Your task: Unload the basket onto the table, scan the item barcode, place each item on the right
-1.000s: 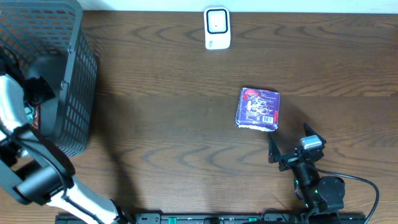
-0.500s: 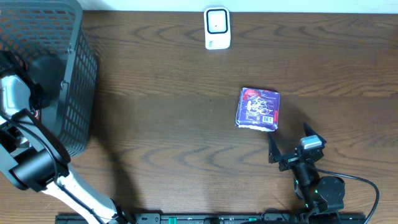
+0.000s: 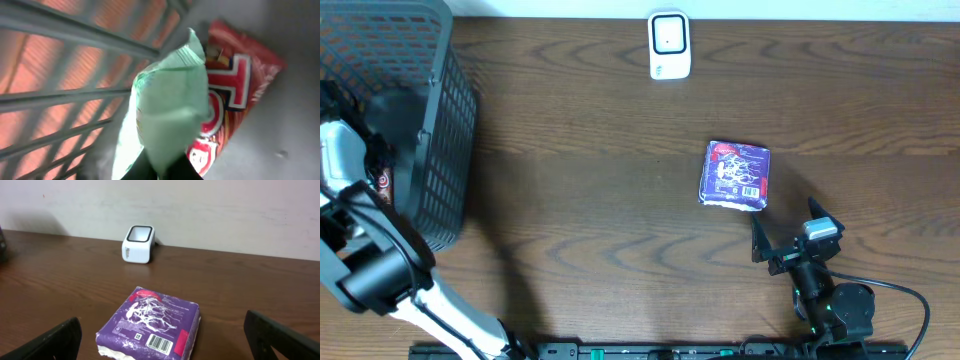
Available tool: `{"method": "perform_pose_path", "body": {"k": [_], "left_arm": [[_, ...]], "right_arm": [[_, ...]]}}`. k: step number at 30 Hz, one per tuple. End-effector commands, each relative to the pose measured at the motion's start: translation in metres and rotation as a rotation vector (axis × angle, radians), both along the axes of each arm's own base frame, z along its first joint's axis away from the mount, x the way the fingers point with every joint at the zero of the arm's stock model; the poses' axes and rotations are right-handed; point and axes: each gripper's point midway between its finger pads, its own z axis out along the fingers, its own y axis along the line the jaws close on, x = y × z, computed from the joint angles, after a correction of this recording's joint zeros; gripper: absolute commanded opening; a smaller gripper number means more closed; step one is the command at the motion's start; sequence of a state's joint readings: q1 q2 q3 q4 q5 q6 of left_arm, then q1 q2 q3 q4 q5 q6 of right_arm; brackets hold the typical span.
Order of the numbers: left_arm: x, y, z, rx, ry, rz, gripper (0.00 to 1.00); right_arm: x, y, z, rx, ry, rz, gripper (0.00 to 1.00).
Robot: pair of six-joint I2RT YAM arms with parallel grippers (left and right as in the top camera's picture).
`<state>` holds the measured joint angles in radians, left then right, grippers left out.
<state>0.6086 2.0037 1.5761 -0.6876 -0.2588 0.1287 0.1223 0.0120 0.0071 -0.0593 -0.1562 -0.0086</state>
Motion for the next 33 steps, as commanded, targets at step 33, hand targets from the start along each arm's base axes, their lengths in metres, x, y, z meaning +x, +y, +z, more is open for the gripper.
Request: {"method": "perform_pose_path", "body": {"k": [33], "left_arm": [[0.037,-0.218,0.358,-0.343,-1.207,-0.419,0.07]], "right_arm": [[0.000,-0.001,0.000,0.007,0.001,-0.006,0.99]]}}
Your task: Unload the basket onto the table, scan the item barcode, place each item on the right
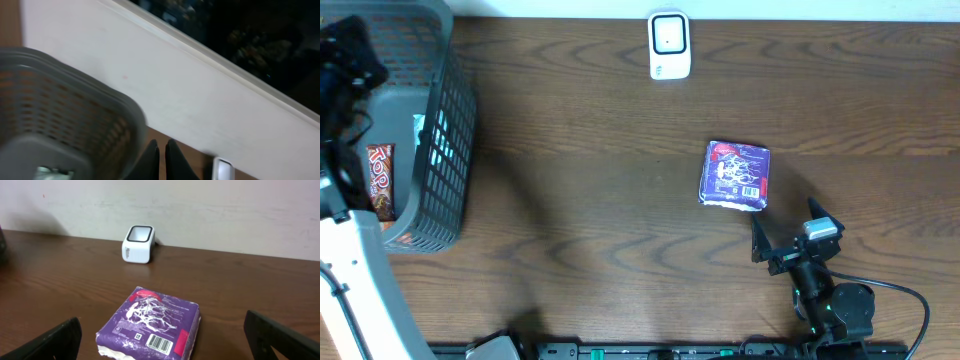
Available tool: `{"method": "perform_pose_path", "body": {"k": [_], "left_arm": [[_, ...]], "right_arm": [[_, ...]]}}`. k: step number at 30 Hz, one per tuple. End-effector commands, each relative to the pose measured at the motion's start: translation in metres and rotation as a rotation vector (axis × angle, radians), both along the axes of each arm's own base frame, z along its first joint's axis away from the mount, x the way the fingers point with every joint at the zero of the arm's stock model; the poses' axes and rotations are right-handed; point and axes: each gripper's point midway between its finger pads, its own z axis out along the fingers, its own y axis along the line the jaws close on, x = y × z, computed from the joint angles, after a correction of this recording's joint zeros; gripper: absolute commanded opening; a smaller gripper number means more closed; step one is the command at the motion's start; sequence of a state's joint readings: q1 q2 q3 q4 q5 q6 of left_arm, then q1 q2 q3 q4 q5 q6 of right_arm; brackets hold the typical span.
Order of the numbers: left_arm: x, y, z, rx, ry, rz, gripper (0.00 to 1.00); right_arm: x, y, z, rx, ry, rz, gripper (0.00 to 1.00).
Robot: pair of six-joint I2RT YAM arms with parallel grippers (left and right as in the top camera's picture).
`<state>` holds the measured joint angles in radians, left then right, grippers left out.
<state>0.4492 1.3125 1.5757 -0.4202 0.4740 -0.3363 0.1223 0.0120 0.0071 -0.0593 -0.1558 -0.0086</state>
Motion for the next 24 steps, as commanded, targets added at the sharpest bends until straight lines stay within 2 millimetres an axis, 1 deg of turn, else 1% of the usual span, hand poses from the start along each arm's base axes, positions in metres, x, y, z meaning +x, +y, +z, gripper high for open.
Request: {"method": "perform_pose_path", "body": {"k": [1,8,10,13,15,17,22,24], "left_arm": [[0.000,-0.024,0.008,-0.009,-0.021,-0.066,0.07],[-0.005,-0.052,0.018,0.037,-0.046,-0.145,0.07],[-0.011,-0.066,0.021,0.031,-0.053,-0.198,0.07],[-0.022,-0.093,0.020,-0.001,-0.042,-0.318,0.07],[-0.026,-0.108,0.012,-0.031,-0.007,-0.379,0.07],[-0.031,-0.124,-0.004,-0.063,0.060,-0.429,0.07],[-0.038,-0.160,-0.045,0.014,0.199,-0.576,0.07],[-0.035,-0.165,-0.053,0.040,0.221,-0.594,0.07]], "right_arm": [[0.000,-0.001,0.000,0.007,0.001,-0.005,0.99],[0.000,-0.001,0.000,0.007,0.001,-0.005,0.99],[0.000,-0.001,0.000,0.007,0.001,-0.005,0.99],[0.000,-0.001,0.000,0.007,0.002,-0.005,0.99],[0.000,-0.001,0.000,0.007,0.001,-0.005,0.99],[0.000,-0.001,0.000,0.007,0.001,-0.005,0.99],[0.000,-0.001,0.000,0.007,0.001,-0.005,0.99],[0.000,-0.001,0.000,0.007,0.001,-0.005,0.99]]}}
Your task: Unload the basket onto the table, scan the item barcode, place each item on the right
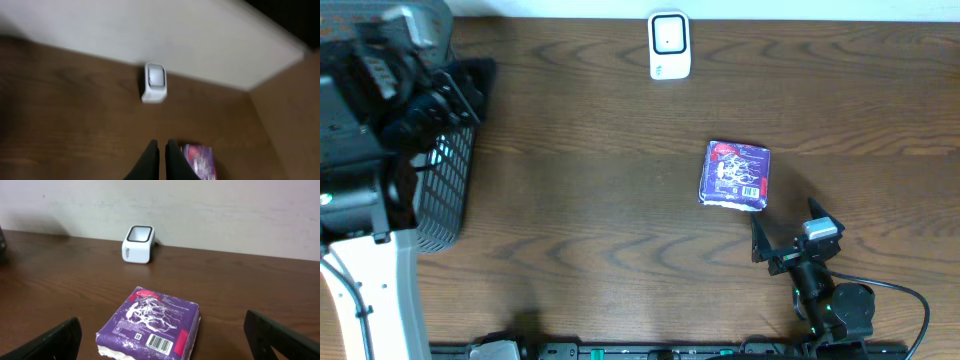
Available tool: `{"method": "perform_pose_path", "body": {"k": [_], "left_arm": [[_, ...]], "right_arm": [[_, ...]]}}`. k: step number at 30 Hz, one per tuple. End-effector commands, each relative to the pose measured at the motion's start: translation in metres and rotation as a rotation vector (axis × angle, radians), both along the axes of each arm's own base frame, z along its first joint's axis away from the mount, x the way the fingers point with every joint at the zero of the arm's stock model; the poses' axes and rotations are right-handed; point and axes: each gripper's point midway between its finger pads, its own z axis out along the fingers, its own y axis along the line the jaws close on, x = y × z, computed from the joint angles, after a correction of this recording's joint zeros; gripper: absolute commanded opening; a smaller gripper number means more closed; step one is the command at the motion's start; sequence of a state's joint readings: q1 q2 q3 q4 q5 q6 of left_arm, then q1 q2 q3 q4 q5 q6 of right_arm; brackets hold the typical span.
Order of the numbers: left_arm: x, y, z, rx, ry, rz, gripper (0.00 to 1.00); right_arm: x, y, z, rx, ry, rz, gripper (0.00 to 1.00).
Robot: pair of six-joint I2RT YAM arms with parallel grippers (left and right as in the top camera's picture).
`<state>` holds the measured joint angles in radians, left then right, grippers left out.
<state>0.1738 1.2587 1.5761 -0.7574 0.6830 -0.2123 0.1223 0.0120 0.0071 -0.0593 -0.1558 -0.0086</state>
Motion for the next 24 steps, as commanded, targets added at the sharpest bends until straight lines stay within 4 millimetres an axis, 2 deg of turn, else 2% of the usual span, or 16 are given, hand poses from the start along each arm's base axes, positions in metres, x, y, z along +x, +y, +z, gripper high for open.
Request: {"method": "perform_pose_path", "body": {"k": [1,2,3,4,8,11,13,14,19,20,24], "left_arm": [[0.009,-0.010,-0.013,0.096,-0.013,-0.070,0.08],[0.014,-0.004,-0.015,0.120,-0.010,-0.036,0.13],[0.019,0.005,-0.017,0.149,-0.012,0.010,0.37],[0.023,0.013,-0.016,0.176,-0.019,0.055,0.50],[0.038,0.057,-0.001,0.241,-0.074,0.266,0.65],[0.042,0.093,0.012,0.277,-0.120,0.395,0.70],[0.041,0.119,0.013,0.301,-0.113,0.483,0.71],[0.038,0.150,0.005,0.315,-0.074,0.587,0.73],[0.036,0.204,-0.033,0.319,0.062,0.704,0.75],[0.038,0.224,-0.053,0.290,0.126,0.747,0.76],[0.048,0.254,-0.097,0.263,0.237,0.786,0.76]], "right_arm": [[0.000,-0.001,0.000,0.007,0.001,-0.005,0.99],[0.000,-0.001,0.000,0.007,0.001,-0.005,0.99],[0.000,-0.001,0.000,0.007,0.001,-0.005,0.99],[0.000,-0.001,0.000,0.007,0.001,-0.005,0.99],[0.000,-0.001,0.000,0.007,0.001,-0.005,0.99],[0.000,-0.001,0.000,0.007,0.002,-0.005,0.99],[0.000,-0.001,0.000,0.007,0.001,-0.005,0.99],[0.000,-0.001,0.000,0.007,0.001,-0.005,0.99],[0.000,-0.001,0.000,0.007,0.001,-0.005,0.99],[0.000,-0.001,0.000,0.007,0.002,-0.005,0.99],[0.000,-0.001,0.000,0.007,0.001,-0.005,0.99]]}}
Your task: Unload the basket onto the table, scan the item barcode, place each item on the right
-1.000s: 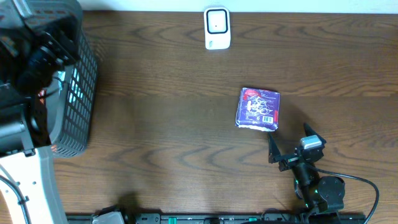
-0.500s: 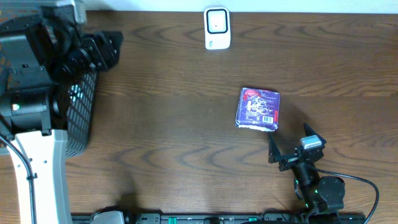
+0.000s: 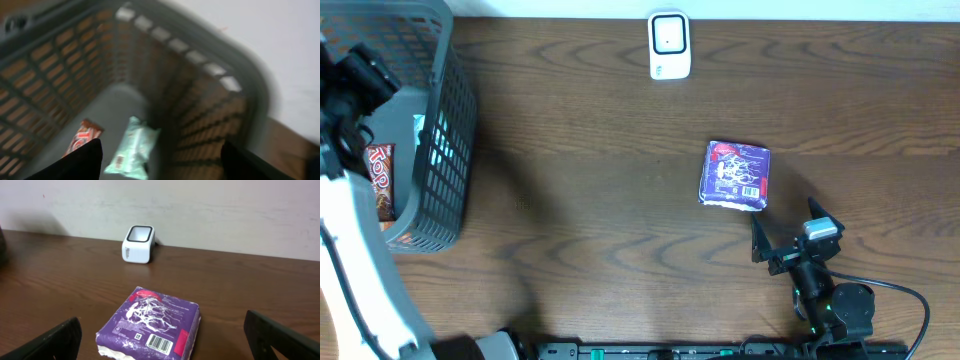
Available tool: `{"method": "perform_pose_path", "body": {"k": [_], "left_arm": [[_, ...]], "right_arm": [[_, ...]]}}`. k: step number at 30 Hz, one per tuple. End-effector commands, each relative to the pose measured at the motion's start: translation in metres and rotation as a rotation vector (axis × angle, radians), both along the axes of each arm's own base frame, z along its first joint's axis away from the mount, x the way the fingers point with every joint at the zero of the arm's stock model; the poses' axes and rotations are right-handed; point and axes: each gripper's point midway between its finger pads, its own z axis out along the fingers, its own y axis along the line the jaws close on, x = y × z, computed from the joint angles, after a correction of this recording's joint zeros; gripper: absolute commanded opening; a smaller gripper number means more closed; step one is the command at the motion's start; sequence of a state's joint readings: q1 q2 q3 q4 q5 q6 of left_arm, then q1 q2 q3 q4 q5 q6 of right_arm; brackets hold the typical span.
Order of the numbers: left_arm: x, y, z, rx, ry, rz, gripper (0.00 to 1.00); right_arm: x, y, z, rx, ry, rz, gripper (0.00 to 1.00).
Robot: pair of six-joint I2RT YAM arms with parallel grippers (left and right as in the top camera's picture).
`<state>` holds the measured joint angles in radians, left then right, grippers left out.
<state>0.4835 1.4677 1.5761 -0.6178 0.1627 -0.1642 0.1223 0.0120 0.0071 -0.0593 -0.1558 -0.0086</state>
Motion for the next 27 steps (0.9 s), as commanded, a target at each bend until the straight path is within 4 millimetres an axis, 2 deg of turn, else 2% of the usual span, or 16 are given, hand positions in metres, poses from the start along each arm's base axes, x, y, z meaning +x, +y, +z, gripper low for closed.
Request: {"method": "perform_pose_path", "body": {"k": [1,4,7,12,18,22,25,27], "left_arm": [[0.008,0.033,-0.042,-0.055,0.084,0.083,0.76],[0.016,0.049,-0.081,-0.097,0.158,0.104,0.76],[0.023,0.055,-0.112,-0.129,0.215,0.106,0.76],[0.038,0.042,-0.155,-0.185,0.281,-0.026,0.76],[0.045,0.044,-0.215,-0.239,0.380,-0.039,0.75],[0.057,0.026,-0.257,-0.246,0.434,-0.172,0.75],[0.059,0.020,-0.275,-0.242,0.475,-0.194,0.74],[0.058,0.019,-0.284,-0.228,0.503,-0.186,0.69]], "right_arm": [[0.000,-0.001,0.000,0.007,0.001,-0.005,0.99],[0.000,-0.001,0.000,0.007,0.001,-0.005,0.99],[0.000,-0.001,0.000,0.007,0.001,-0.005,0.99],[0.000,-0.001,0.000,0.007,0.001,-0.005,0.99],[0.000,-0.001,0.000,0.007,0.001,-0.005,0.99],[0.000,-0.001,0.000,0.007,0.001,-0.005,0.99],[0.000,-0.001,0.000,0.007,0.001,-0.005,0.99],[0.000,-0.001,0.000,0.007,0.001,-0.005,0.99]]}}
